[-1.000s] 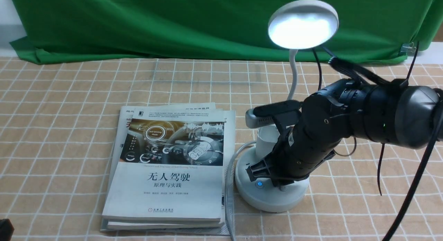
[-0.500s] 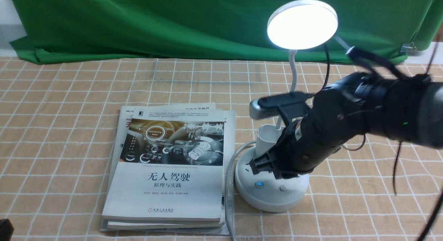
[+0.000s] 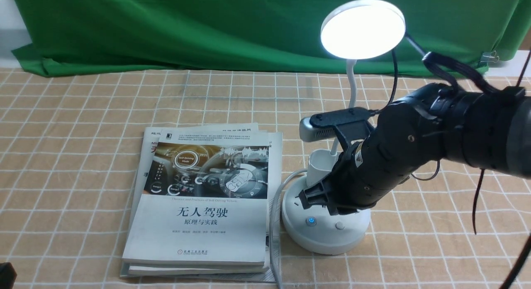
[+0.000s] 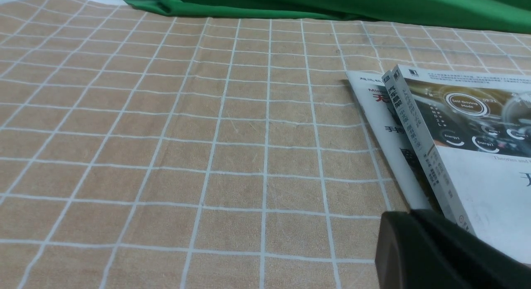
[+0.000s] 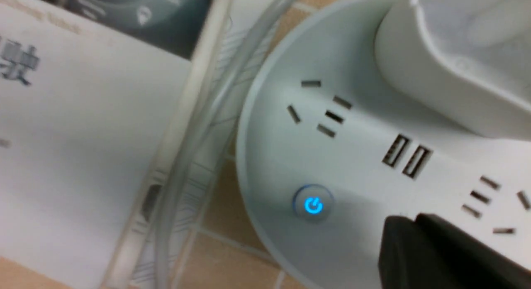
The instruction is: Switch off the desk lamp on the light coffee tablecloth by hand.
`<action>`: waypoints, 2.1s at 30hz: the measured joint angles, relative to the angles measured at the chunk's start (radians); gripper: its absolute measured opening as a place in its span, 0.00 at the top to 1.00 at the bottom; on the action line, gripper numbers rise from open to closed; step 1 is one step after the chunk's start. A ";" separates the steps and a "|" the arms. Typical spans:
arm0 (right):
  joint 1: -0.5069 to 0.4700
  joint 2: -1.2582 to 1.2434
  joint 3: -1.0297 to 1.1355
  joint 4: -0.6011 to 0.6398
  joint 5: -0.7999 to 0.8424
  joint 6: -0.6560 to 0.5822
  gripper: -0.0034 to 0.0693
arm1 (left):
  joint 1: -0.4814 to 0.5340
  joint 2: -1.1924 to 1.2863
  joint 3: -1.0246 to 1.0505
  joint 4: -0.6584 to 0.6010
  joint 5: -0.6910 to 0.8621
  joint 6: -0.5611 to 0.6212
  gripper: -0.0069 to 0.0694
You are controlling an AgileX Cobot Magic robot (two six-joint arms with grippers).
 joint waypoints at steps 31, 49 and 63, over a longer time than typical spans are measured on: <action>0.001 -0.044 0.002 0.000 0.022 -0.006 0.90 | 0.000 0.000 0.000 0.000 0.000 -0.001 0.90; 0.001 0.045 0.000 -0.010 0.032 -0.030 0.90 | 0.000 0.000 0.000 0.000 0.000 0.000 0.90; 0.001 -0.346 0.194 -0.009 0.059 -0.030 0.89 | 0.000 0.000 0.000 0.000 0.000 0.000 0.90</action>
